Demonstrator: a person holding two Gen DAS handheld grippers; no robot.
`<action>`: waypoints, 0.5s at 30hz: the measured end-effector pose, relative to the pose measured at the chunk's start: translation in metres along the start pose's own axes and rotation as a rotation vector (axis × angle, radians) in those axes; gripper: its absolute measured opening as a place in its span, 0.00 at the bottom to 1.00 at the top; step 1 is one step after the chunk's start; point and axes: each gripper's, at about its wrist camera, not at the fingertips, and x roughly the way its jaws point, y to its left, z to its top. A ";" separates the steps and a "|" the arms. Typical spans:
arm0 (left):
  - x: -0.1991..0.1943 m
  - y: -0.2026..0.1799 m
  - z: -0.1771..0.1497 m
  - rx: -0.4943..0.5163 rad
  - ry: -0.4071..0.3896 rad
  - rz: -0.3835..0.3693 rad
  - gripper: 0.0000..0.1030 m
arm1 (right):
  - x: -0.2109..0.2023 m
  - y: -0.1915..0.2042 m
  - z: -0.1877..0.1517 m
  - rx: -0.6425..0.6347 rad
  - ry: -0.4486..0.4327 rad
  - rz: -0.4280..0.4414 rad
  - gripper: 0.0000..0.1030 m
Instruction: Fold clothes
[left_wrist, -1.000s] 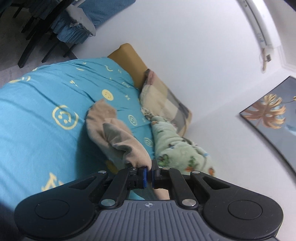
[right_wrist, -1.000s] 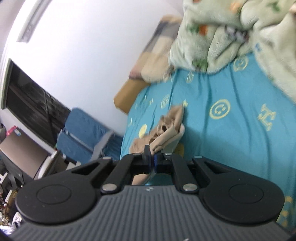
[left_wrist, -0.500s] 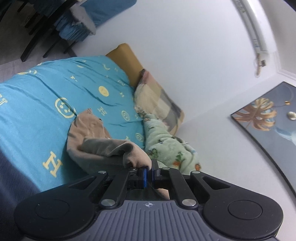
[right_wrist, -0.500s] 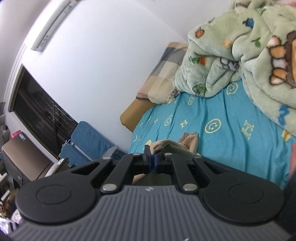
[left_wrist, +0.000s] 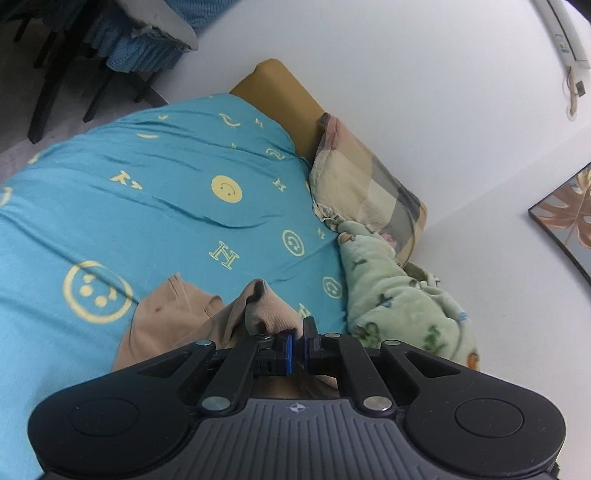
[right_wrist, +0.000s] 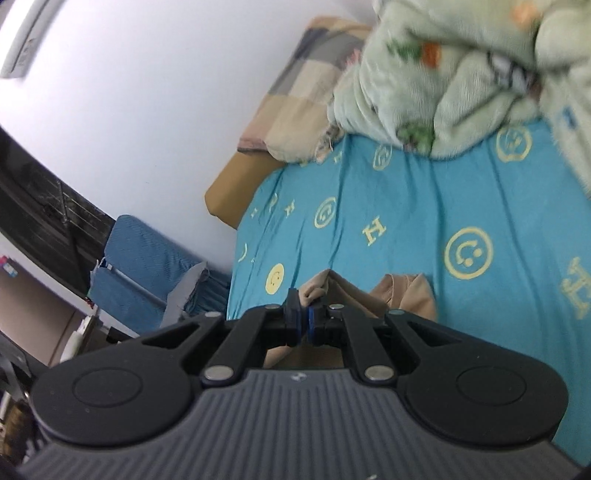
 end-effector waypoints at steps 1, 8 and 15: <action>0.010 0.005 -0.001 0.030 -0.005 -0.001 0.05 | 0.010 -0.009 0.000 0.000 0.016 0.009 0.07; 0.062 0.030 0.003 0.089 0.034 0.007 0.06 | 0.057 -0.046 0.003 0.035 0.117 0.027 0.08; 0.065 0.032 0.003 0.181 0.053 0.016 0.38 | 0.063 -0.037 0.000 -0.039 0.138 0.060 0.29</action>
